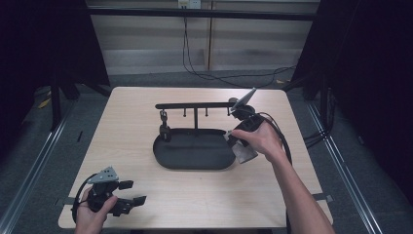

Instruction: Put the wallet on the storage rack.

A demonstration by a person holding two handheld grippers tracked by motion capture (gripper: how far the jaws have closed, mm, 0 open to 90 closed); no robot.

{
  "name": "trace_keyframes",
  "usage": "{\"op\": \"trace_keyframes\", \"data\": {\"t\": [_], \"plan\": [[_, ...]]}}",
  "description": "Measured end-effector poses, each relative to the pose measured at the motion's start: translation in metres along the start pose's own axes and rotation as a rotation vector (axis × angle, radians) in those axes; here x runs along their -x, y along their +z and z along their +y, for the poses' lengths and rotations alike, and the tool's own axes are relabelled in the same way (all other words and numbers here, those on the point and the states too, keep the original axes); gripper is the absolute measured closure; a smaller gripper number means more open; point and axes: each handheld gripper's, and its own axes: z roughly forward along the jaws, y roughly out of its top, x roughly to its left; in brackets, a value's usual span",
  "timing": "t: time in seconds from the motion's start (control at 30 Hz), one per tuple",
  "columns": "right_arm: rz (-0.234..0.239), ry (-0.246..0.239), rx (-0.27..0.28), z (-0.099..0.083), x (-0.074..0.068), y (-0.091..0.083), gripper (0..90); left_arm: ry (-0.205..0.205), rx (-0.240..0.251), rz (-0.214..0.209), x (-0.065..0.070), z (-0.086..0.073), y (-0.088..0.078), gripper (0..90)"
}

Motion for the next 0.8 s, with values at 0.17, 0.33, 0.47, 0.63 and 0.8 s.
{"op": "trace_keyframes", "data": {"t": [0.17,0.33,0.47,0.63,0.8], "plan": [[0.026,0.034,0.054,0.003,0.003,0.002,33.6,-0.002,-0.002,0.002,0.000,0.000,0.000,19.1],[0.056,0.068,0.099,0.004,0.010,0.006,33.6,0.001,-0.002,0.004,0.000,0.000,0.001,19.1],[0.077,0.101,0.118,0.005,0.015,0.010,33.6,-0.001,-0.001,0.003,0.000,0.000,0.001,19.1],[0.098,0.143,0.141,0.006,0.019,0.017,33.6,0.000,-0.003,0.001,0.000,0.000,0.001,19.1],[0.126,0.175,0.169,0.008,0.021,0.026,33.6,-0.001,0.000,0.004,0.000,0.000,0.001,19.1]]}}
